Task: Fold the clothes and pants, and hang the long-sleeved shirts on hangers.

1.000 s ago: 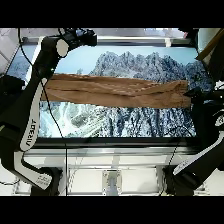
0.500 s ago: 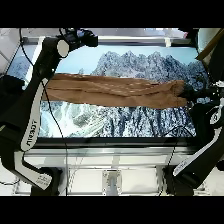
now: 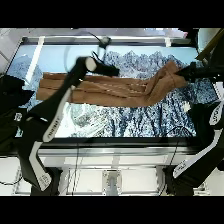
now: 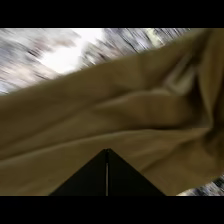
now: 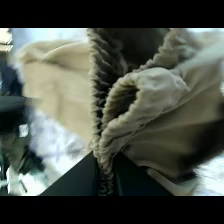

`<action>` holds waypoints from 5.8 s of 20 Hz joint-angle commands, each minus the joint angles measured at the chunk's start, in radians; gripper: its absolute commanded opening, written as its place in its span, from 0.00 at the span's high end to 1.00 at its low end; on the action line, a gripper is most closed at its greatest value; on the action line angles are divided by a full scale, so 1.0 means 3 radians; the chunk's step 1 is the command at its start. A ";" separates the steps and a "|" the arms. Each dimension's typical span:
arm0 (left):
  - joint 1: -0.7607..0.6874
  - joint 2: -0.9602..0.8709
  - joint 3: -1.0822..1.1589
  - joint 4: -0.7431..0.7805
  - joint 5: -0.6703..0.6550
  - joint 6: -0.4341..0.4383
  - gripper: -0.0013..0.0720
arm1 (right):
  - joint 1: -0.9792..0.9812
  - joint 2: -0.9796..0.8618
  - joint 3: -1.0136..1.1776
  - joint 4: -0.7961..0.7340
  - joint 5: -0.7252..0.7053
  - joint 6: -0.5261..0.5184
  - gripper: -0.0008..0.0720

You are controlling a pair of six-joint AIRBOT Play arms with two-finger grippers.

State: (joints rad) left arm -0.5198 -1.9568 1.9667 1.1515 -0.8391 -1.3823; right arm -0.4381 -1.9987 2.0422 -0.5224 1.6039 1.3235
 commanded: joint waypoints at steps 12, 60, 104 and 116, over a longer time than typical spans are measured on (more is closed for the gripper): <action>0.0710 0.0169 0.0004 0.0584 -0.0786 -0.0514 0.97 | 0.1710 0.0109 -0.0001 -0.0070 -0.1110 0.0346 0.94; 0.1378 0.0993 0.0003 0.0650 -0.1535 -0.0304 0.97 | 0.1593 -0.0276 -0.1404 0.0209 -0.1656 0.0170 0.15; 0.0895 0.1414 -0.0525 0.0788 -0.1719 -0.0088 0.97 | 0.2856 0.0783 -0.0870 -0.0979 -0.2576 0.0958 0.94; 0.1513 0.1710 -0.0526 0.1061 -0.2083 0.0033 0.97 | 0.3961 0.0373 -0.0501 -0.0966 -0.4304 -0.0815 0.79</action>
State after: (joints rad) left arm -0.0956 -1.4521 1.8088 1.4509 -1.4441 -1.3720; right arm 0.7059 -1.8751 1.8397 -0.8101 0.3920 1.2877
